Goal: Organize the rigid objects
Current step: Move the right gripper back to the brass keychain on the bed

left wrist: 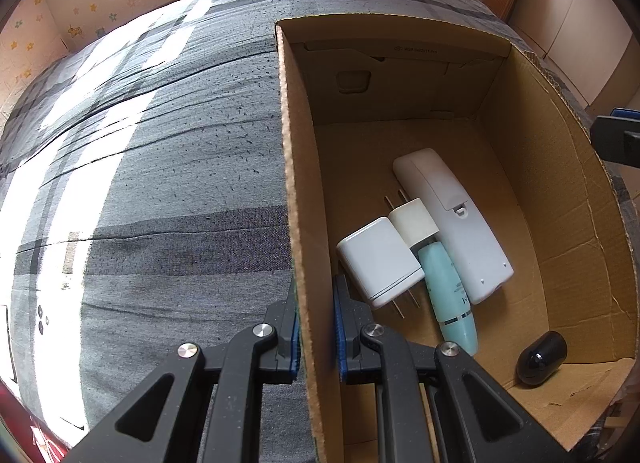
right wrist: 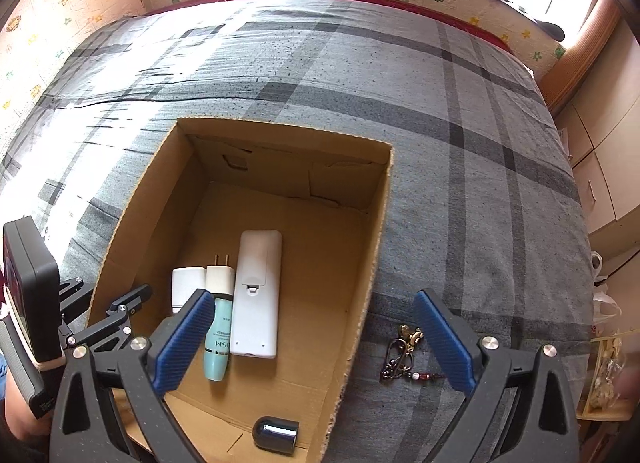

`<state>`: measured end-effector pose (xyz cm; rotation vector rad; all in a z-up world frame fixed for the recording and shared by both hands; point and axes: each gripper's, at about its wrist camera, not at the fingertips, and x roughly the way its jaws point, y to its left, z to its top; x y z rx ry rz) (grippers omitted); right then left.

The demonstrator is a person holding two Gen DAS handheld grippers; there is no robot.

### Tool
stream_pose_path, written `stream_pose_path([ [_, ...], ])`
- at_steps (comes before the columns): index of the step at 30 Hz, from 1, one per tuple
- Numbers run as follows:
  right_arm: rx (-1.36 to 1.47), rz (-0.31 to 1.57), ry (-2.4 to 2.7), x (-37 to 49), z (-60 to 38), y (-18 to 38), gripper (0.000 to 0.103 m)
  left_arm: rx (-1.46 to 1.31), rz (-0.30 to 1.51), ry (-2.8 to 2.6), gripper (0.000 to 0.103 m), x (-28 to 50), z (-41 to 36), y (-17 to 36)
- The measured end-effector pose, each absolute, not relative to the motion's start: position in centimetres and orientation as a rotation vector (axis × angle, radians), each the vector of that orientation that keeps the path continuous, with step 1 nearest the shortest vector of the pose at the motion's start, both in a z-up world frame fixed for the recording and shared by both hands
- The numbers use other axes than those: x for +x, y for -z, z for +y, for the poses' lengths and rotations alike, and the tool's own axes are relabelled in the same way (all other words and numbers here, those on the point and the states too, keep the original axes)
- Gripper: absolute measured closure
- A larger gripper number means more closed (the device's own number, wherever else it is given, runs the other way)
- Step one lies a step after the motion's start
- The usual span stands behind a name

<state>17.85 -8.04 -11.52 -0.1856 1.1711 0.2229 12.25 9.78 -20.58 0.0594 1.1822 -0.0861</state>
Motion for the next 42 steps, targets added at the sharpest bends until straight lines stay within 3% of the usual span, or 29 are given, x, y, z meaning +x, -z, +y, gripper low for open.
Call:
stream_pose_path([
  [17, -0.103, 1.170, -0.106, 16.6, -17.4, 12.1, 0.000, 0.073, 1.181, 0.081, 0.089, 12.2, 9.6, 20.6],
  [42, -0.074, 1.233, -0.074, 15.5, -21.8, 21.6, 0.000, 0.090, 1.178, 0.076, 0.089, 12.1, 8.9, 20.5],
])
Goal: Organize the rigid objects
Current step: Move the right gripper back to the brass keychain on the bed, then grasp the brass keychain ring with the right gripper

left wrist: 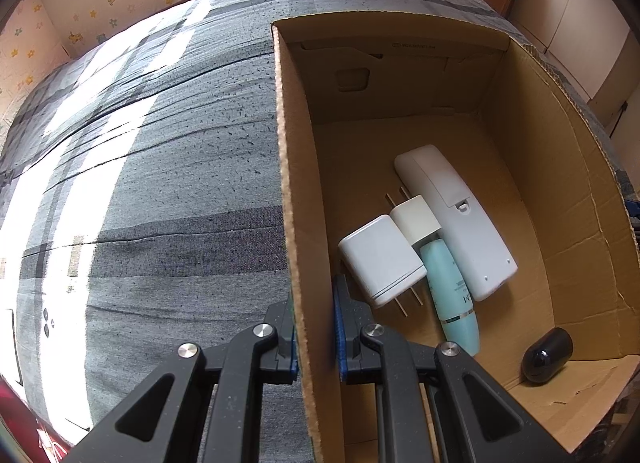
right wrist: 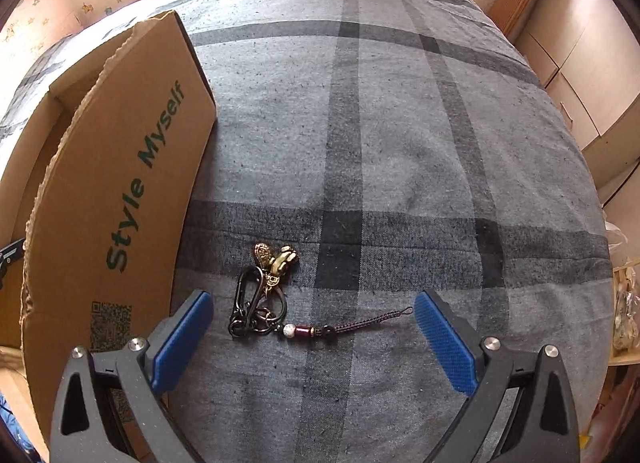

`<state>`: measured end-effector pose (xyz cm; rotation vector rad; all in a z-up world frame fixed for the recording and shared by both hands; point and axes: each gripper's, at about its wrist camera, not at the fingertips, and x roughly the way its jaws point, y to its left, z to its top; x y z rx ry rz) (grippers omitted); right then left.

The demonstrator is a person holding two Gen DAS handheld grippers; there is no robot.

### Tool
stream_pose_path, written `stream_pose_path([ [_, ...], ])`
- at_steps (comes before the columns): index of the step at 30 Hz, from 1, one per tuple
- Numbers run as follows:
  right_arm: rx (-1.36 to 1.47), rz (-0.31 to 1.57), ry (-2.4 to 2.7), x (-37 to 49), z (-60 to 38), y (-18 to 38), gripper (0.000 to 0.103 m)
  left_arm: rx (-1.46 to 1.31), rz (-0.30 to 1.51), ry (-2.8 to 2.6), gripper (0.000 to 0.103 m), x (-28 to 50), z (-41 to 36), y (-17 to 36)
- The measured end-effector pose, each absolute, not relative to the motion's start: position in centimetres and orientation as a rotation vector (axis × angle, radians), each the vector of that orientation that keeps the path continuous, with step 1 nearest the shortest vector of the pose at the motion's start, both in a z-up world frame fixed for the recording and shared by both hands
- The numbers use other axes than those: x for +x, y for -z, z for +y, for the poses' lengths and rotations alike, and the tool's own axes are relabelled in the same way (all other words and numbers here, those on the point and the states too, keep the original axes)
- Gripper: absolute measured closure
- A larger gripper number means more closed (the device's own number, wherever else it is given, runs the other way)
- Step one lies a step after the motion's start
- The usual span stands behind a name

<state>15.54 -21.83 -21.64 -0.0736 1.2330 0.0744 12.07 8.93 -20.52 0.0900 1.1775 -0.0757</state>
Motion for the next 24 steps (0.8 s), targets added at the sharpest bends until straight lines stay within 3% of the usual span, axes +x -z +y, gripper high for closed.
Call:
stream_pose_path([
  [19, -0.156, 1.296, -0.119, 17.5, -19.2, 26.7, 0.003, 0.102, 1.189, 0.070, 0.089, 12.4, 8.5, 20.7],
  [22, -0.150, 1.286, -0.123, 17.3, -18.9, 26.7, 0.017, 0.099, 1.190, 0.068, 0.089, 12.4, 8.6, 20.7],
  [24, -0.130, 1.281, -0.119, 16.9, -19.1, 26.3, 0.046, 0.099, 1.190, 0.068, 0.089, 12.3, 8.6, 20.7],
])
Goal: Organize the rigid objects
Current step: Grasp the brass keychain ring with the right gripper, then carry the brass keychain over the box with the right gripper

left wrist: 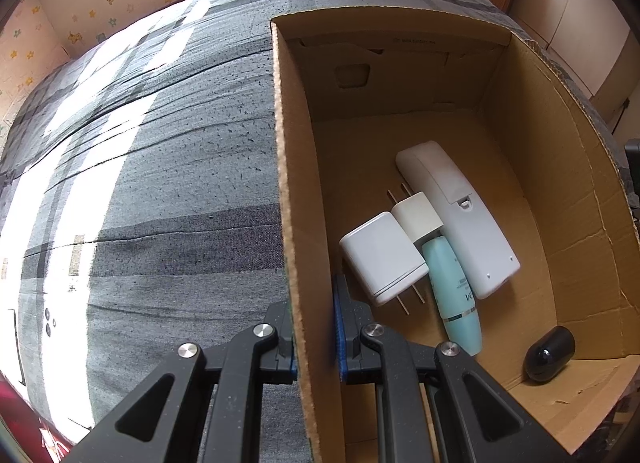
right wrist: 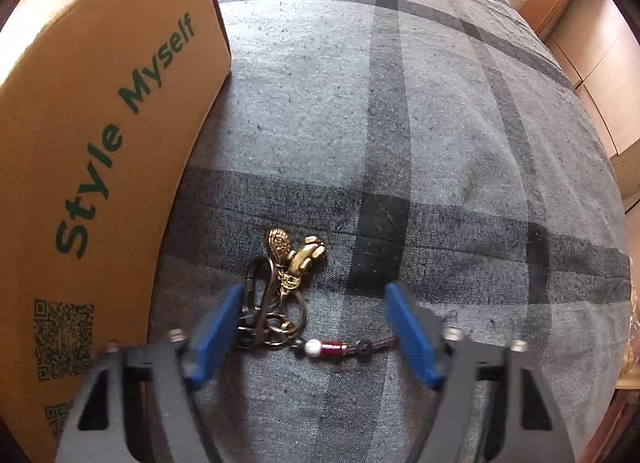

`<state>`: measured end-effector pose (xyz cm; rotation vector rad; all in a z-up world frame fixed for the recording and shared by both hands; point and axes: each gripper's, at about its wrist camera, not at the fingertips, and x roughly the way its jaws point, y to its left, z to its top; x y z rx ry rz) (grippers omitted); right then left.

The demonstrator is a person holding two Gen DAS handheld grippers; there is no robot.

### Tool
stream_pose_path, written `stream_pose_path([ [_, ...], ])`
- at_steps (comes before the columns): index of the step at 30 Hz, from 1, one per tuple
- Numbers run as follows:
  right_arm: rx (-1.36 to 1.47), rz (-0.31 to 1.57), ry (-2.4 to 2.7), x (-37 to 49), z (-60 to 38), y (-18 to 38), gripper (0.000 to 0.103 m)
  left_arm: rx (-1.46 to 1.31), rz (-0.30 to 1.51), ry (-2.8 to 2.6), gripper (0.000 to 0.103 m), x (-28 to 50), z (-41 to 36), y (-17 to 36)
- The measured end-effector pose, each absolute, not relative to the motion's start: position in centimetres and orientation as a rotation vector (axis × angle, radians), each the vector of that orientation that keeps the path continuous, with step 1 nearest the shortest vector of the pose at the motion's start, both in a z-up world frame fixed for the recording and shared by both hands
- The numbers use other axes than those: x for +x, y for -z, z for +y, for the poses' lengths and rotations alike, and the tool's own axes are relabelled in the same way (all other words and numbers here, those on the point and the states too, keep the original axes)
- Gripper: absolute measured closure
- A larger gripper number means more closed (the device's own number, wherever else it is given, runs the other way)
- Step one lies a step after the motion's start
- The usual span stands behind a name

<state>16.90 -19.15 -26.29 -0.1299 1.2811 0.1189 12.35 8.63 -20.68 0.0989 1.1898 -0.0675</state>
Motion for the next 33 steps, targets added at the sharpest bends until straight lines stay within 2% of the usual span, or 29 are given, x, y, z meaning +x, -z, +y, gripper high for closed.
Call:
stream_pose_path([
  [1, -0.123, 1.281, -0.117, 16.9, -19.2, 26.1, 0.057, 0.100, 1.190, 0.067, 0.089, 12.3, 8.6, 20.7],
  [2, -0.123, 1.282, -0.110, 17.0, -19.2, 26.0, 0.078, 0.099, 1.190, 0.067, 0.089, 12.4, 8.7, 20.7],
  [6, -0.104, 1.278, -0.108, 17.0, -19.4, 25.7, 0.091, 0.098, 1.191, 0.066, 0.089, 12.4, 8.7, 20.8],
  [19, -0.057, 1.243, -0.125, 16.7, -21.5, 21.8, 0.096, 0.101, 1.188, 0.066, 0.089, 12.2, 8.4, 20.7],
  [21, -0.056, 1.230, -0.125, 16.6, -21.5, 20.9, 0.101, 0.101, 1.188, 0.067, 0.089, 12.2, 8.4, 20.7],
  [33, -0.093, 1.168, -0.118, 16.1, -21.4, 16.2, 0.101, 0.095, 1.187, 0.069, 0.089, 12.3, 8.7, 20.6],
])
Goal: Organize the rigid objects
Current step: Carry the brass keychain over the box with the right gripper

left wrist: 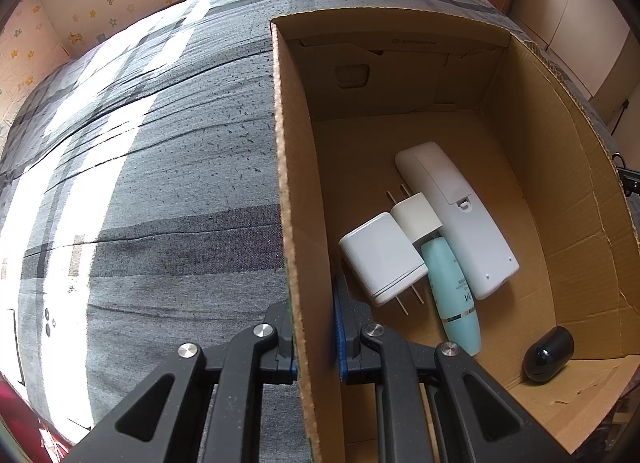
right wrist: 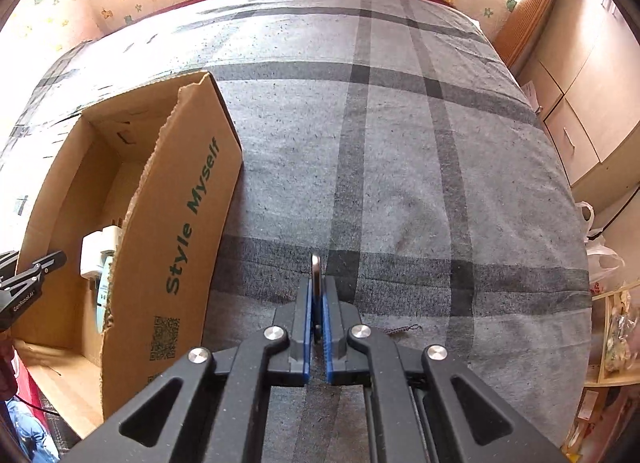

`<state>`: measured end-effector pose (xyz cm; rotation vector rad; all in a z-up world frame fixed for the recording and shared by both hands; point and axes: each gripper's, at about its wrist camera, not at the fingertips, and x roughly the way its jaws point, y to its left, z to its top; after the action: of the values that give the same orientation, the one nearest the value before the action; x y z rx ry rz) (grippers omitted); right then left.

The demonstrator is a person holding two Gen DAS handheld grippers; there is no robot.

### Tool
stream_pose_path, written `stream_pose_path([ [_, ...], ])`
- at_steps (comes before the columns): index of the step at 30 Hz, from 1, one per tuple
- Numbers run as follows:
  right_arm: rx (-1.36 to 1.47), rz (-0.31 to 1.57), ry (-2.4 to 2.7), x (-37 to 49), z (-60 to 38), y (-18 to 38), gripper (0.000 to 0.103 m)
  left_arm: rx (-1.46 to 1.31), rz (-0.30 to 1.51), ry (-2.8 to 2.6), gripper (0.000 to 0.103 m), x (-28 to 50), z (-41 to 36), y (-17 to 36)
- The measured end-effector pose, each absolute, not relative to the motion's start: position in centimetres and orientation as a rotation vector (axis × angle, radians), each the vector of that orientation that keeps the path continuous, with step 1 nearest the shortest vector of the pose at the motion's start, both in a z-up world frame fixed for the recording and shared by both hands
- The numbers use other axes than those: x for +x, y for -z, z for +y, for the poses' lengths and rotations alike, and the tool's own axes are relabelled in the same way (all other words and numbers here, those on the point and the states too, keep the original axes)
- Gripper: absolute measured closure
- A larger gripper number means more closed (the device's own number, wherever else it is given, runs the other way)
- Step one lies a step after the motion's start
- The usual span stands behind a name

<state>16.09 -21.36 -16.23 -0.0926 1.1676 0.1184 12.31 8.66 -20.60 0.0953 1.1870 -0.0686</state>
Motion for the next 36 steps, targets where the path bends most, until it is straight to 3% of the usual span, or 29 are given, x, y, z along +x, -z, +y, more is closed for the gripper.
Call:
stream_pose_path([
  [25, -0.208, 0.921, -0.247, 16.0, -12.8, 1.5, 0.101, 0.101, 1.190, 0.069, 0.089, 12.3, 8.4, 20.6],
  [36, -0.221, 0.902, -0.368, 16.5, -7.0, 1.1, 0.101, 0.102, 1.190, 0.070, 0.089, 12.3, 8.4, 20.6],
])
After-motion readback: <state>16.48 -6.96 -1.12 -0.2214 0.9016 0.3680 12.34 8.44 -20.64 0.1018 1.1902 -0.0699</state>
